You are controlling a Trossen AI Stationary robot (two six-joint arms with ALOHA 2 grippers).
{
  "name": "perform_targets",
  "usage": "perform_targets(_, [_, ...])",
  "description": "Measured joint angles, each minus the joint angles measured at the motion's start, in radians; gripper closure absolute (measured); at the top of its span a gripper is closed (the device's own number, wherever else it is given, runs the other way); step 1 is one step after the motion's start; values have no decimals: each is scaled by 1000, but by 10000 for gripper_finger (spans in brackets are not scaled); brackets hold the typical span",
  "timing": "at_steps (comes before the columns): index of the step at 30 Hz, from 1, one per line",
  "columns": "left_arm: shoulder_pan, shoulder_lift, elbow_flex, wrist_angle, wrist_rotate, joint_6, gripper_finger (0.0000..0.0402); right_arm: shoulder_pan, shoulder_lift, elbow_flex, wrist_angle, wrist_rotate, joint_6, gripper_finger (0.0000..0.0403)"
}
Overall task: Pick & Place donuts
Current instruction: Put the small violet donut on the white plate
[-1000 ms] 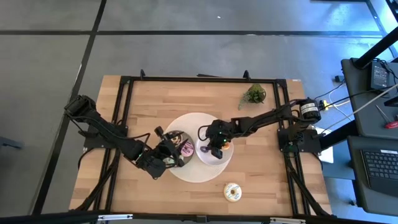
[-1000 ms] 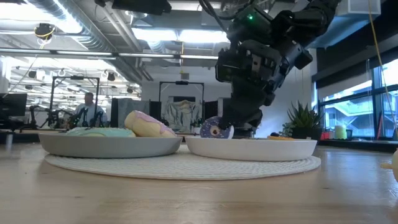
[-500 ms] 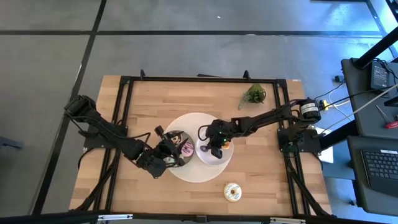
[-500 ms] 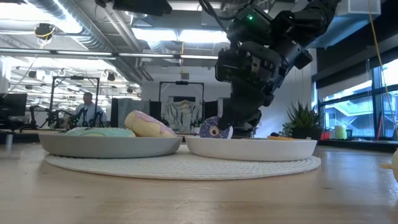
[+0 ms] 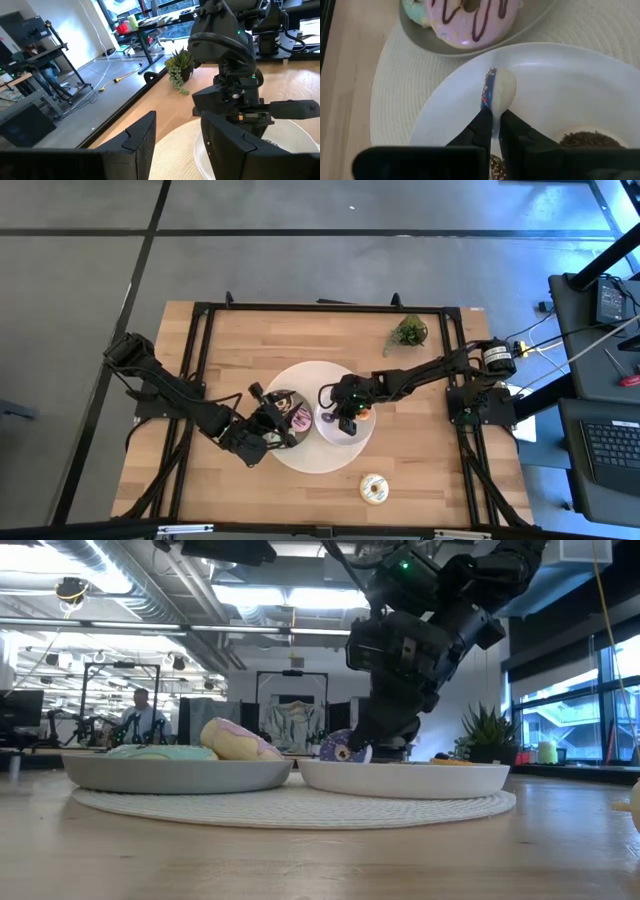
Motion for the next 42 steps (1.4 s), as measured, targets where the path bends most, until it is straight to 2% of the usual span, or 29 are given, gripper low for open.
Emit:
perform_targets(17, [0, 0, 0, 0, 0, 1, 250, 9, 1, 0, 1, -19, -3, 373])
perform_targets(28, [0, 0, 0, 0, 1, 1, 249, 10, 1, 0, 1, 14, -5, 373])
perform_targets(32, [0, 0, 0, 0, 34, 2, 252, 10, 6, 0, 1, 14, -5, 373])
perform_targets(42, [6, 0, 0, -3, 45, 2, 249, 10, 34, 0, 18, 4, -2, 373])
